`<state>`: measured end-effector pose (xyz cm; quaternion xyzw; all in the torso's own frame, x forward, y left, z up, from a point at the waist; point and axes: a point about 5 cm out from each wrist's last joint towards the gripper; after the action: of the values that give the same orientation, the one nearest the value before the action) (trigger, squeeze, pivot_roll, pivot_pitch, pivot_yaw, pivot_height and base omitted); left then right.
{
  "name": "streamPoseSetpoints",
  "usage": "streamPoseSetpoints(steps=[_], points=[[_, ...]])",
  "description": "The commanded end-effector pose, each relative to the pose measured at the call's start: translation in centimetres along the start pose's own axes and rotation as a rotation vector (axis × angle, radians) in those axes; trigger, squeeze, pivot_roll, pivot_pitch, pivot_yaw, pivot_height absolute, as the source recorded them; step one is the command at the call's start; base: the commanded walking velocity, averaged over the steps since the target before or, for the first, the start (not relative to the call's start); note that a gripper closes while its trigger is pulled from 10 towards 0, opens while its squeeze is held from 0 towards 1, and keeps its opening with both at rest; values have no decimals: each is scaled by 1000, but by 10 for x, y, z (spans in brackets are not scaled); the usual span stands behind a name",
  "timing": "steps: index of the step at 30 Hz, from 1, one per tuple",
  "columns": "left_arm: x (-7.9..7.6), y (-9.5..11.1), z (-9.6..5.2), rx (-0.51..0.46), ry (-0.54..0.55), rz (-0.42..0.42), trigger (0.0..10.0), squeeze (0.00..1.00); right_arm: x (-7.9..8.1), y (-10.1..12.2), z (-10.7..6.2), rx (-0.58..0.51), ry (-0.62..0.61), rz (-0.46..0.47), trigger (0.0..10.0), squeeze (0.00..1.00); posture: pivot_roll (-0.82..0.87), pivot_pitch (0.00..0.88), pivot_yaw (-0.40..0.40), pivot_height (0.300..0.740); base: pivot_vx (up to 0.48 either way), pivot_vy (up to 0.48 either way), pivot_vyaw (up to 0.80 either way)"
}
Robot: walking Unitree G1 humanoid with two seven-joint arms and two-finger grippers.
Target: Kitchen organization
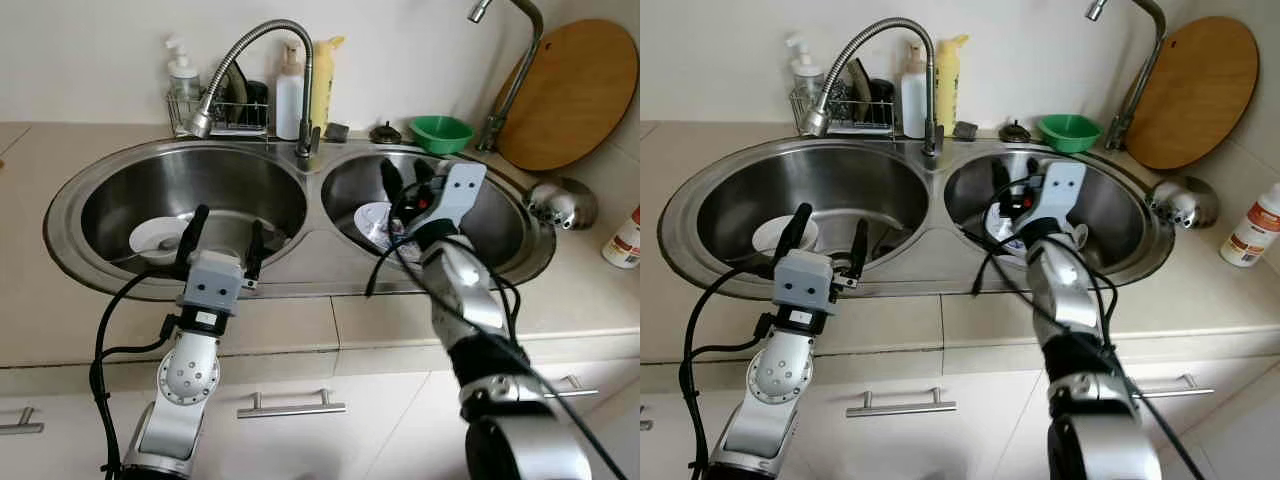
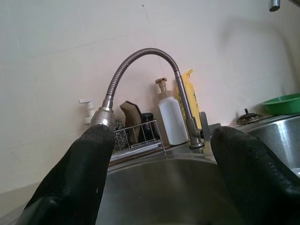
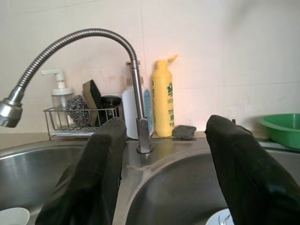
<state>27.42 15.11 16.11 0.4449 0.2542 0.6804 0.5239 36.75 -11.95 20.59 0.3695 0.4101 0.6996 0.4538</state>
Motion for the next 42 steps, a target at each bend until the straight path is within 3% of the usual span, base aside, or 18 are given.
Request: streamPoseSetpoints(steps=[1, 7, 18, 27, 42], points=[[0, 3, 0, -21, 0, -4, 10000, 0, 2, 5, -2, -26, 7, -20, 10000, 0, 78, 0, -78, 740, 0, 0, 0], [3, 3, 0, -17, 7, -25, 10000, 0, 5, 5, -12, -32, -4, -8, 10000, 0, 78, 0, -78, 740, 0, 0, 0], [2, 5, 2, -27, 4, -29, 10000, 0, 9, 14, -14, -63, 3, -25, 10000, 0, 78, 0, -77, 740, 0, 144, 0], [3, 12, 3, -81, -9, -9, 10000, 0, 12, 16, -15, -63, 4, -33, 10000, 0, 80, 0, -81, 740, 0, 380, 0], [2, 13, 2, -86, -13, -2, 10000, 0, 15, 16, -17, -62, 18, -89, 10000, 0, 79, 0, -83, 740, 0, 440, 0]])
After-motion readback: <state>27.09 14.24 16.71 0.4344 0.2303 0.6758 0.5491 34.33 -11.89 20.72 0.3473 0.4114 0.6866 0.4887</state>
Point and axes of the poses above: a point about 5 cm out from each wrist's last joint towards the gripper, its own z axis pointing out of the wrist towards the gripper, its own y axis along the axis of the wrist's last joint, x = y × z, and after that the axes turned 1 degree about z, right-handed
